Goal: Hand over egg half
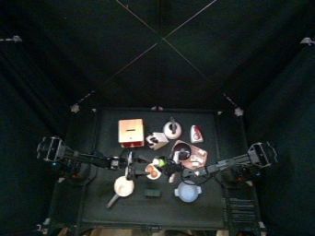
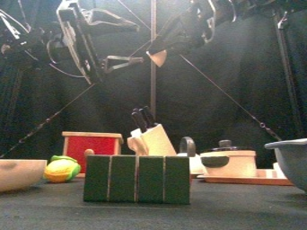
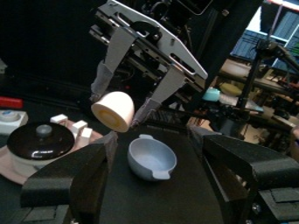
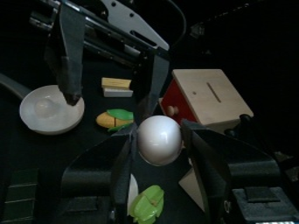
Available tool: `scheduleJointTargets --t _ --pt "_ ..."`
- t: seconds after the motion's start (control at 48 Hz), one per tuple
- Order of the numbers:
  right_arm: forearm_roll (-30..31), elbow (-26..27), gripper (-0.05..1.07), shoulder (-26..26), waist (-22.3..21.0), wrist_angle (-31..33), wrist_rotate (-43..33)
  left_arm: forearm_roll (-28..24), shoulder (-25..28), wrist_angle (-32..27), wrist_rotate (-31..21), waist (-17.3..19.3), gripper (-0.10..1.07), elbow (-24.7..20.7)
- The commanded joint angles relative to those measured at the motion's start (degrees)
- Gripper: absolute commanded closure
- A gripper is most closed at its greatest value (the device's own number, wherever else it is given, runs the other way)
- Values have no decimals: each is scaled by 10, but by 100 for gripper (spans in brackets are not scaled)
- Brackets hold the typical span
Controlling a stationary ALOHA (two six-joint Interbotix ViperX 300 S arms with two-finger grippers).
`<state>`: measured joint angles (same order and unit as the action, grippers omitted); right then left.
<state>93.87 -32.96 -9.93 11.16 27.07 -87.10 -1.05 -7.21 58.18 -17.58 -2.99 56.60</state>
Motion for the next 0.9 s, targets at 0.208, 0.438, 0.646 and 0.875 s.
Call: scheduleJointTargets --t 0.208,0.438,0.646,0.875 --pt "12 19 34 -5 9 1 -1 -38 54 102 -33 42 -1 -18" --pt "17 27 34 0 15 0 -1 -92 76 144 -100 84 -1 -27" --pt "18 35 34 11 16 0 0 -146 95 147 -152 96 -1 -56" --pt "18 36 34 14 16 0 0 -167 102 148 -200 102 0 -70"
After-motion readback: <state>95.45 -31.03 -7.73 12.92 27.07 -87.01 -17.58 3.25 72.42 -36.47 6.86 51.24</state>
